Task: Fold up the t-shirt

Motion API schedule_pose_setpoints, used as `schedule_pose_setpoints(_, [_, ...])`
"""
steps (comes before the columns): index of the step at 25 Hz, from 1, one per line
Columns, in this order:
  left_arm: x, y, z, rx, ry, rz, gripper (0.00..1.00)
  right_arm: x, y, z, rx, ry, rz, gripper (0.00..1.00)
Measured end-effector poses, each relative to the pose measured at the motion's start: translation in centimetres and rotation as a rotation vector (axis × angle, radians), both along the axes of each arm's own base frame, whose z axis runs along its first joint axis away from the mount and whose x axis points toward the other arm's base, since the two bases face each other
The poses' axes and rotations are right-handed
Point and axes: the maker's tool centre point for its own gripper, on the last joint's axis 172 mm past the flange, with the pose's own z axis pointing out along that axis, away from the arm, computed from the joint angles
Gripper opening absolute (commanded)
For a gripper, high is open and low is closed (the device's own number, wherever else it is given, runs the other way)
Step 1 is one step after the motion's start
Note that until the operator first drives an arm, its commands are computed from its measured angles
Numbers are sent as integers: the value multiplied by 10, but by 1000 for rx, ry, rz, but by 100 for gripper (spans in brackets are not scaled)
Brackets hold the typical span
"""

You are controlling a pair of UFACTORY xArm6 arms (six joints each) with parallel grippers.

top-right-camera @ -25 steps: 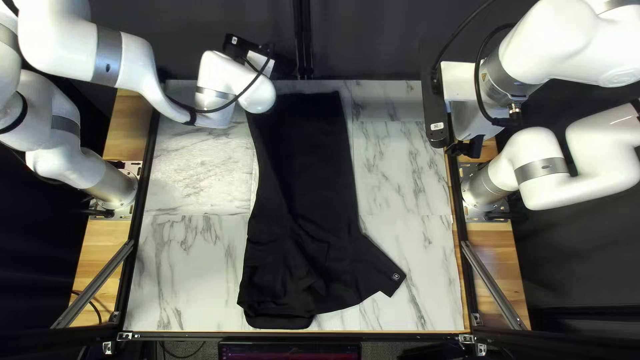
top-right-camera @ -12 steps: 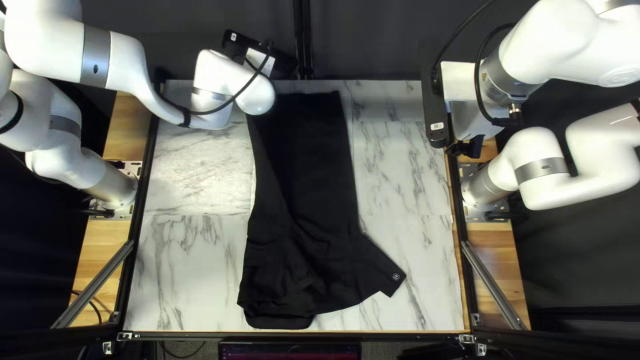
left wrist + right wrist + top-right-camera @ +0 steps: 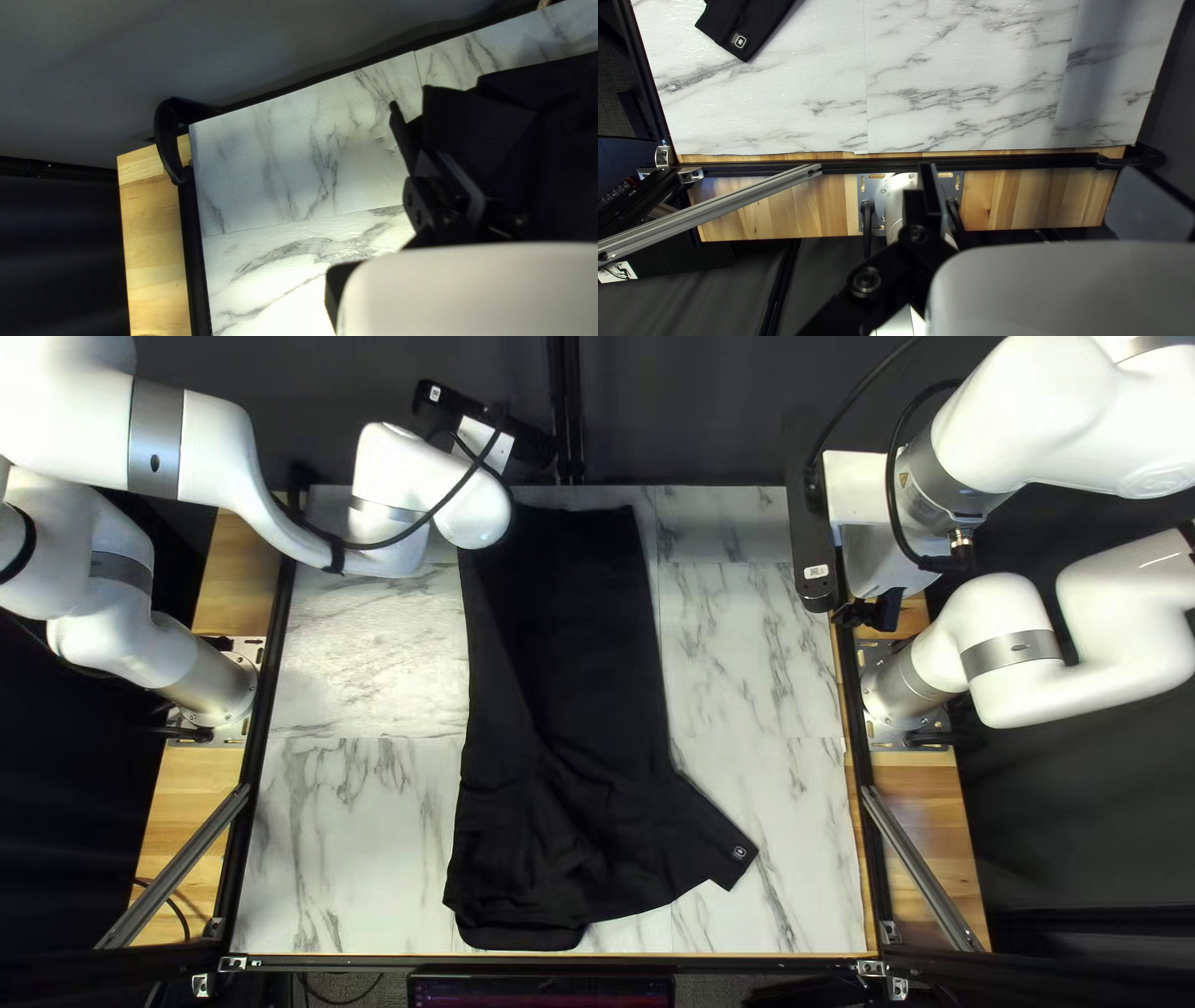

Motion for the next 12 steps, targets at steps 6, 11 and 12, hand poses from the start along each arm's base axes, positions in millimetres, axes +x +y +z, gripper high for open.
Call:
schedule_pose_setpoints(6, [-1,-2,4,6,-1,-4,0,0,0,0,0,0,0,100])
schedule_pose_setpoints(11, [3,-3,4,7,-3,-10,0,0,0,0,0,0,0,100])
schedule_pose_setpoints(12, [5,-3,3,5,-2,-11,0,0,0,0,0,0,0,100])
